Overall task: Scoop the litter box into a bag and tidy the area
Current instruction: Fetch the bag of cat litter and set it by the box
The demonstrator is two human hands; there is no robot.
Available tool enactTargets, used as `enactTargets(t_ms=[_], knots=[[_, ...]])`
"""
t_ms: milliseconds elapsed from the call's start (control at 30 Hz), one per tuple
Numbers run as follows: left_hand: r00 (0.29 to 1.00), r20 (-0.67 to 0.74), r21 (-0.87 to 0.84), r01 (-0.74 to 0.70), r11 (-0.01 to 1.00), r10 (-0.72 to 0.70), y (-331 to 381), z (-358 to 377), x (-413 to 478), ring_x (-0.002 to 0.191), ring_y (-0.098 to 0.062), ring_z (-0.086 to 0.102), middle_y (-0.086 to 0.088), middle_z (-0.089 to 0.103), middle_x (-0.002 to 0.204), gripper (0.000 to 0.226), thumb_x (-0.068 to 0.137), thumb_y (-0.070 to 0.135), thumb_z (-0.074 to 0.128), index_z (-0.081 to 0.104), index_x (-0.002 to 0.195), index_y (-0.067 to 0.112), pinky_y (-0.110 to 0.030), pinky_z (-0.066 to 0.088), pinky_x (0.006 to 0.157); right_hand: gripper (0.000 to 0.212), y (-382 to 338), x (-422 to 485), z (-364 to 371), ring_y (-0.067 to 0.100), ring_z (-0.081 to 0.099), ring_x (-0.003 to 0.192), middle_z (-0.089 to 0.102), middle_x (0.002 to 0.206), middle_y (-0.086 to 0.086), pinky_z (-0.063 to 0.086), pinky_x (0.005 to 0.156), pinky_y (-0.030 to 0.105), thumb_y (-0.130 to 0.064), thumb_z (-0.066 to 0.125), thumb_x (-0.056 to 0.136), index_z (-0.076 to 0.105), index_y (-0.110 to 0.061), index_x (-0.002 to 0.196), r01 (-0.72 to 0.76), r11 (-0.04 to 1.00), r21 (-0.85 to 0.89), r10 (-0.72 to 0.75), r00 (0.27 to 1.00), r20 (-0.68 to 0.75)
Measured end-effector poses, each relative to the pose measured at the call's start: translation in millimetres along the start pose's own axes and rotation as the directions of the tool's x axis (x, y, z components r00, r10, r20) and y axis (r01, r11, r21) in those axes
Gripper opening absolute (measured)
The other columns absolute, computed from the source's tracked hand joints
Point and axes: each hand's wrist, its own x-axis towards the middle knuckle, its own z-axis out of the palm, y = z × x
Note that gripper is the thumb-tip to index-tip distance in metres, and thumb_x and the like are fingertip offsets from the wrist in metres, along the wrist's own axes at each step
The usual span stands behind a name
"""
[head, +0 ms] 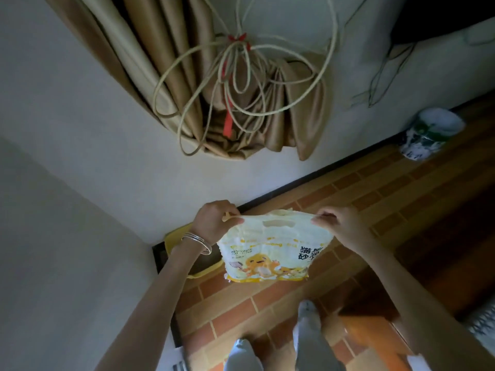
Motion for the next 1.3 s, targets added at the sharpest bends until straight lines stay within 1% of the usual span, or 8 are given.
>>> enactTargets(t_ms=[67,233,367,600,800,1000,1133,1300], knots=[[0.999,0.042,0.000,-0.027,1.000,0.027,19.3,11.4,21.3,0.073,-0.012,0.056,0.001,0.068,0.081,0.012,0.078,0.023,0.074,0.071,0.077,0.011,-0.018,0.038,0.069,0.005,17.3,-7.0,-16.5,-0.002,0.052,0.059,0.055,0.058,-0.015,0.036,0.052,0.011,-0.019,0.066,0.083,0.068,-0.017,0.078,-0.056,0.998,0.041,0.058,0.998,-0.040],[0.989,0.120,-0.046,-0.083,0.996,0.088,68.1,45.9,89.2,0.073,-0.011,0.056,0.005,0.069,0.077,0.026,0.070,0.040,0.065,0.071,0.073,0.015,-0.024,0.041,0.073,0.021,69.2,-6.6,-71.1,-0.001,0.049,0.050,0.050,0.053,-0.012,0.032,0.049,0.013,-0.022,0.066,0.082,0.058,-0.031,0.066,-0.140,0.985,0.097,0.147,0.986,-0.078],[0.976,0.174,-0.059,-0.121,0.991,0.130,118.3,78.2,151.4,0.072,-0.008,0.056,0.009,0.069,0.075,0.028,0.068,0.043,0.062,0.073,0.071,0.018,-0.017,0.038,0.071,0.032,120.8,-1.8,-124.3,0.003,0.041,0.044,0.047,0.049,-0.009,0.030,0.047,0.017,-0.024,0.065,0.084,0.052,-0.036,0.058,-0.214,0.972,0.093,0.223,0.968,-0.112],[0.950,0.221,-0.091,-0.204,0.975,0.220,214.2,134.0,259.6,0.067,0.008,0.055,0.021,0.060,0.068,0.008,0.077,0.024,0.074,0.072,0.073,0.017,-0.006,0.034,0.065,0.018,200.7,9.8,-230.4,-0.003,0.052,0.057,0.055,0.060,-0.012,0.038,0.054,0.011,-0.025,0.068,0.082,0.059,-0.030,0.068,-0.268,0.962,0.060,0.274,0.930,-0.245],[0.918,0.265,-0.153,-0.262,0.953,0.295,286.8,179.9,328.2,0.071,-0.005,0.058,0.015,0.063,0.071,0.012,0.073,0.036,0.073,0.064,0.066,0.032,-0.024,0.043,0.070,0.019,269.2,2.8,-295.7,0.018,0.058,0.070,0.062,0.071,0.002,0.048,0.066,0.042,-0.032,0.068,0.081,0.065,-0.016,0.072,-0.371,0.926,0.071,0.372,0.863,-0.342],[0.862,0.343,-0.151,-0.341,0.928,0.373,340.2,226.1,391.2,0.070,-0.004,0.056,0.018,0.061,0.069,0.014,0.076,0.034,0.072,0.062,0.066,0.033,-0.026,0.045,0.072,0.010,320.6,1.9,-339.0,0.007,0.058,0.076,0.063,0.078,-0.006,0.048,0.070,0.029,-0.028,0.068,0.083,0.067,-0.019,0.078,-0.426,0.896,0.123,0.440,0.819,-0.369],[0.832,0.375,-0.154,-0.379,0.912,0.409,365.3,254.3,442.2,0.069,0.001,0.055,0.018,0.061,0.069,0.022,0.078,0.027,0.072,0.060,0.064,0.037,-0.024,0.045,0.070,0.006,357.8,16.2,-363.8,-0.001,0.056,0.077,0.060,0.079,-0.016,0.039,0.065,0.014,-0.028,0.067,0.083,0.065,-0.024,0.079,-0.443,0.886,0.136,0.460,0.801,-0.384],[0.787,0.398,-0.180,-0.437,0.881,0.471,402.2,282.0,520.6,0.073,-0.010,0.060,0.012,0.064,0.071,0.022,0.076,0.026,0.074,0.060,0.063,0.038,-0.032,0.051,0.075,0.009,402.6,47.7,-403.2,0.000,0.057,0.073,0.061,0.075,-0.016,0.041,0.063,0.016,-0.024,0.069,0.081,0.063,-0.029,0.076,-0.455,0.876,0.158,0.475,0.759,-0.446]])
